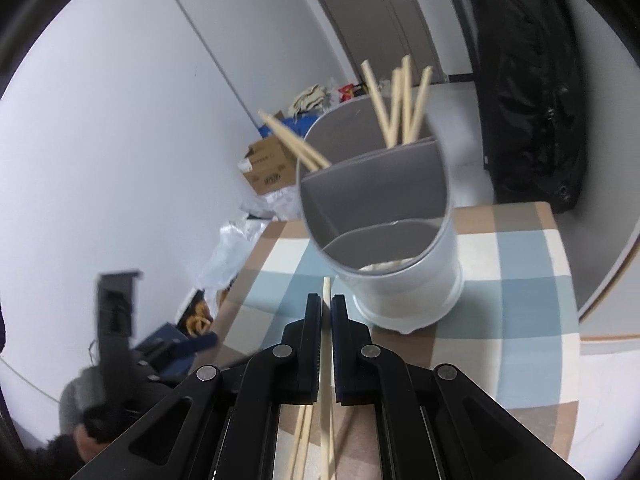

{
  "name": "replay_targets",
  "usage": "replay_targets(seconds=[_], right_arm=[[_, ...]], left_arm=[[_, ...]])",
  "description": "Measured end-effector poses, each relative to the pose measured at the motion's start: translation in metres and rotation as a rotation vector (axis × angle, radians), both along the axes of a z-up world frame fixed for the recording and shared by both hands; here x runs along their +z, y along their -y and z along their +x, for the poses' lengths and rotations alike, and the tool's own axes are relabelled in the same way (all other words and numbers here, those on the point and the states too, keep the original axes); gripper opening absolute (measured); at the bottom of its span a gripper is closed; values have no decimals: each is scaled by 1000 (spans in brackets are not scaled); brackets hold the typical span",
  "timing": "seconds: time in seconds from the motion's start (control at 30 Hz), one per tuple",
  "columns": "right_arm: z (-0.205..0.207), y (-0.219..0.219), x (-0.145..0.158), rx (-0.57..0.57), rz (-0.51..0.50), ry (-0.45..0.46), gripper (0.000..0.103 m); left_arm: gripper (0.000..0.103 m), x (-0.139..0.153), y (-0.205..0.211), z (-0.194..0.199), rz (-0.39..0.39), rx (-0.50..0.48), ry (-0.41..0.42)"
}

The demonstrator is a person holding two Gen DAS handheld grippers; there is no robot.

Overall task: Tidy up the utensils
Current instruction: 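Lift the chopstick with the right gripper toward the white holder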

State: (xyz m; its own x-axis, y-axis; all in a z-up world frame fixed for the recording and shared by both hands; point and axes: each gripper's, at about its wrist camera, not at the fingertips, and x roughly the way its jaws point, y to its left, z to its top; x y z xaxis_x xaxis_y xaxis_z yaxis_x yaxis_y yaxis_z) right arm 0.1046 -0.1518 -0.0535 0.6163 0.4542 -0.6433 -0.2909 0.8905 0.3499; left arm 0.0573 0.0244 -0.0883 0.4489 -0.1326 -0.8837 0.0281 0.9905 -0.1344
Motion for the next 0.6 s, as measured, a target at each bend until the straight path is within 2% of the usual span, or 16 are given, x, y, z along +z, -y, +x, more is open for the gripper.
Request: replay_targets(seconds=[0.27, 0.4, 0.53, 0.57, 0.6], right_arm=[[-7, 23, 6, -13, 31, 24, 4], [-8, 30, 8, -15, 54, 31, 4], [-9, 38, 11, -18, 71, 43, 4], [-8, 39, 11, -18, 73, 44, 4], [-8, 41, 11, -15, 75, 44, 4]], left_arm=[[85, -15, 23, 1, 107, -26, -104], [83, -22, 25, 5, 94, -16, -144], [82, -23, 27, 6, 120, -11, -148], [79, -23, 26, 7, 114, -6, -150], [72, -21, 24, 6, 110, 1, -145]])
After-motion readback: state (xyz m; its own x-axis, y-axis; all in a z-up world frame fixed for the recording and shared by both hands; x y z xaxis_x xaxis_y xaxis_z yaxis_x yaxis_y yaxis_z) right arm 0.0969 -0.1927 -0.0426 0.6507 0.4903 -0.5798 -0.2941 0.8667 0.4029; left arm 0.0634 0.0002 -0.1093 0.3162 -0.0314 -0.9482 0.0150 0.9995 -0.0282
